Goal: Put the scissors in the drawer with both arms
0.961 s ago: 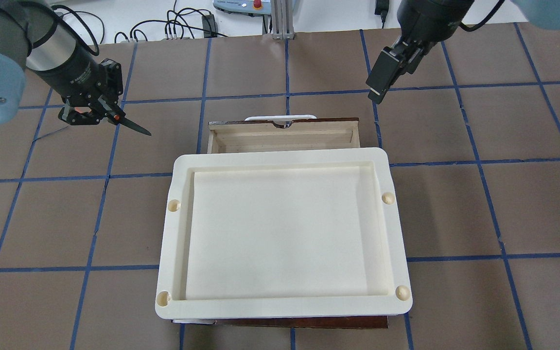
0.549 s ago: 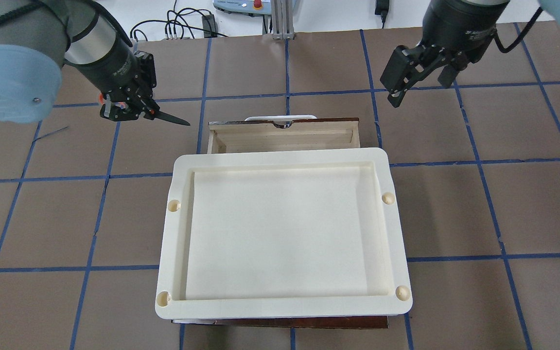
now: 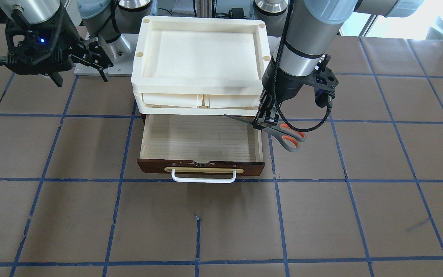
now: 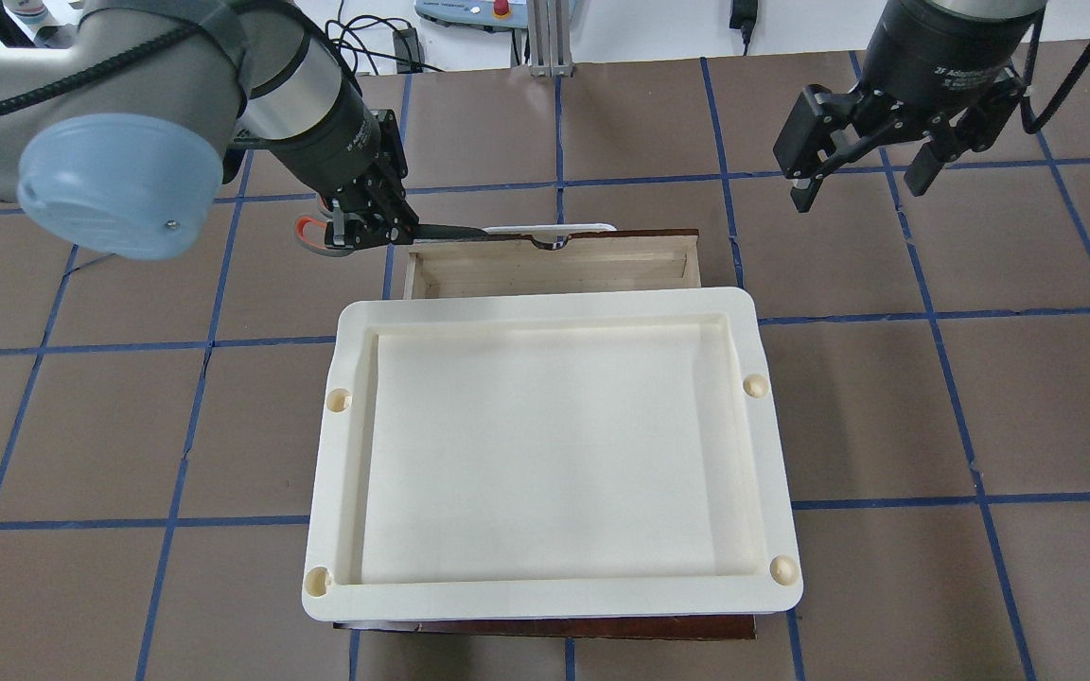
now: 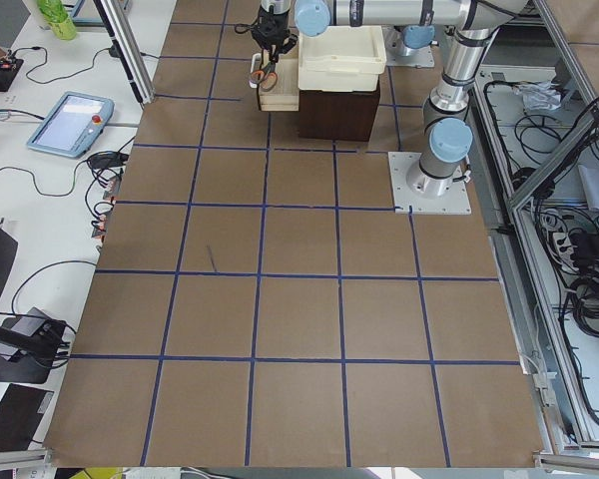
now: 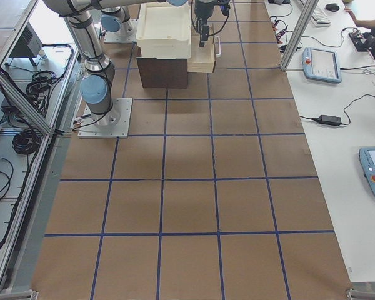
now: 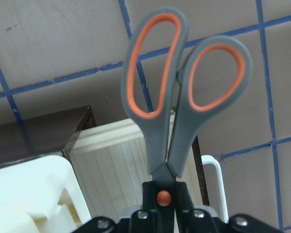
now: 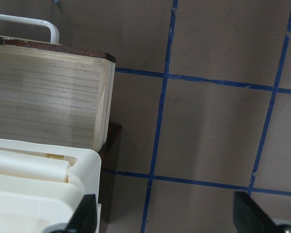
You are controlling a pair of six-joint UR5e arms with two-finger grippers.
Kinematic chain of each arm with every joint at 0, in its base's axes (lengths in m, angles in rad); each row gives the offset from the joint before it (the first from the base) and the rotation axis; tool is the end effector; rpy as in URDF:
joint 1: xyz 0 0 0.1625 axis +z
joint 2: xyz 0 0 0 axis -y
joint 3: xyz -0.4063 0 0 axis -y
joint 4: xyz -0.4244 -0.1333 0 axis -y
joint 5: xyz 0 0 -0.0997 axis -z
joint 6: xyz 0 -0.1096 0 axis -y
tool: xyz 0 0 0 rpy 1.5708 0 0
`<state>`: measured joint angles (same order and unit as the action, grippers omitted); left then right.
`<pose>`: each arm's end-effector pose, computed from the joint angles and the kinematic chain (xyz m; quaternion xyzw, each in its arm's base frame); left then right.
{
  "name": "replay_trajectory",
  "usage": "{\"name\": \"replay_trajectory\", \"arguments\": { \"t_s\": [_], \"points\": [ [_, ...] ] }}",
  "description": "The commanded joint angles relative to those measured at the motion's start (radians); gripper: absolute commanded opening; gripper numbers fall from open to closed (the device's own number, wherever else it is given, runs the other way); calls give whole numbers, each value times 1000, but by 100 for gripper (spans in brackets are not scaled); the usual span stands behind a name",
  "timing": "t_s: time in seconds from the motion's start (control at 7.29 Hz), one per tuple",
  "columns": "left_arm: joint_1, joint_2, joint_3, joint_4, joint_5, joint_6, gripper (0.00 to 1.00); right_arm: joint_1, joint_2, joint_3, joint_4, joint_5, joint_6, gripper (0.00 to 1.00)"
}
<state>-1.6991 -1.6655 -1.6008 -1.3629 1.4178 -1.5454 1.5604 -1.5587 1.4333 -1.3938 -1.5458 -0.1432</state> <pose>-0.2214 -0.5440 0.4145 0.6459 -0.7585 -0.0289 0.0819 0.1306 -0.5213 0.5073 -0.0660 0.9974 0.0248 0.0144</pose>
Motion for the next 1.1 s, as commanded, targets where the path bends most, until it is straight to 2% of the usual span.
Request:
{"name": "replay_trajectory", "arguments": {
  "t_s": [0.0, 0.27, 0.69, 0.96],
  "points": [
    [-16, -39, 19, 11, 1, -82, 17, -16, -9, 25, -22, 4, 1, 100],
    [-25, -74, 88, -8, 9, -97, 16, -22, -9, 33, -42, 51, 8, 100],
    [-74, -128, 169, -39, 26, -171, 16, -14, -14, 32, -152, 43, 11, 100],
    [-146, -171, 225, -90, 29, -278, 16, -16, -9, 27, -155, 52, 11, 100]
  ]
}}
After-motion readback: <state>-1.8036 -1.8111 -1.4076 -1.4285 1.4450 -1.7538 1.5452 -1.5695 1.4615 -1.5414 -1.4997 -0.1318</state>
